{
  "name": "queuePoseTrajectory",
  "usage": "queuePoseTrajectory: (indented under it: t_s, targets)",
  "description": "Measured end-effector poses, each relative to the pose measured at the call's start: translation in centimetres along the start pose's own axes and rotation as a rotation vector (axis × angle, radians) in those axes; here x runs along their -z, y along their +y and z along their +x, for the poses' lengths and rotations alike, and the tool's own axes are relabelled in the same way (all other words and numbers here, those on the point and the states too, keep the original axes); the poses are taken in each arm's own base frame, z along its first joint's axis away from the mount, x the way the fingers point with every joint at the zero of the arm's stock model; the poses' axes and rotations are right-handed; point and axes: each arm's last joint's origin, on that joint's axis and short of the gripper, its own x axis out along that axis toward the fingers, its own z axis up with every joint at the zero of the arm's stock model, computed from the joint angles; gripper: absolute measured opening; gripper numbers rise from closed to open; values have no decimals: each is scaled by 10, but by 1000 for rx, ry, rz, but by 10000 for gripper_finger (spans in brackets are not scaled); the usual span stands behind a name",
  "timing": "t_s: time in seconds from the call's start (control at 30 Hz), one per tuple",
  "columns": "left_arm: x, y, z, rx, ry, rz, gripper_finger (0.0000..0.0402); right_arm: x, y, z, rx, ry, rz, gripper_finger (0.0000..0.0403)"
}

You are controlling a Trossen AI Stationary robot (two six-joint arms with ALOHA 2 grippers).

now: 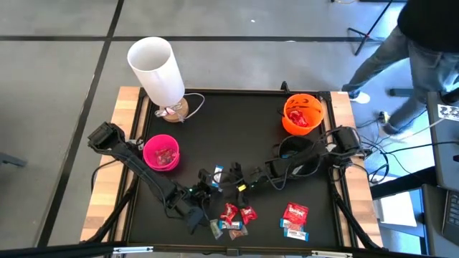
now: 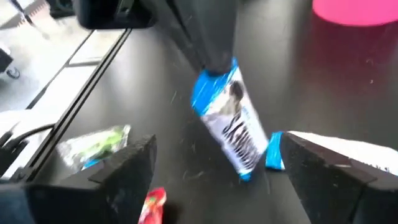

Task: Sort candy
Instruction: Put the white chocolate into the black bucket

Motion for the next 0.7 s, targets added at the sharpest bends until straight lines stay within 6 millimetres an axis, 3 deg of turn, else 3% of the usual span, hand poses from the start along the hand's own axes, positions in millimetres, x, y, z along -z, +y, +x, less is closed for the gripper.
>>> queuePoseTrajectory:
  t_s: [0.13, 0.27, 0.7]
  targets:
    - [-1, 2, 1, -6, -3, -11, 0, -1, -2, 5, 43, -45, 6, 319]
    - [-2, 4, 3, -19, -7, -19, 0, -4, -3, 6, 83, -59, 3, 275]
    - [-3, 6, 3, -49, -17, -29, 0, 0, -4, 6, 101, -13, -3, 65]
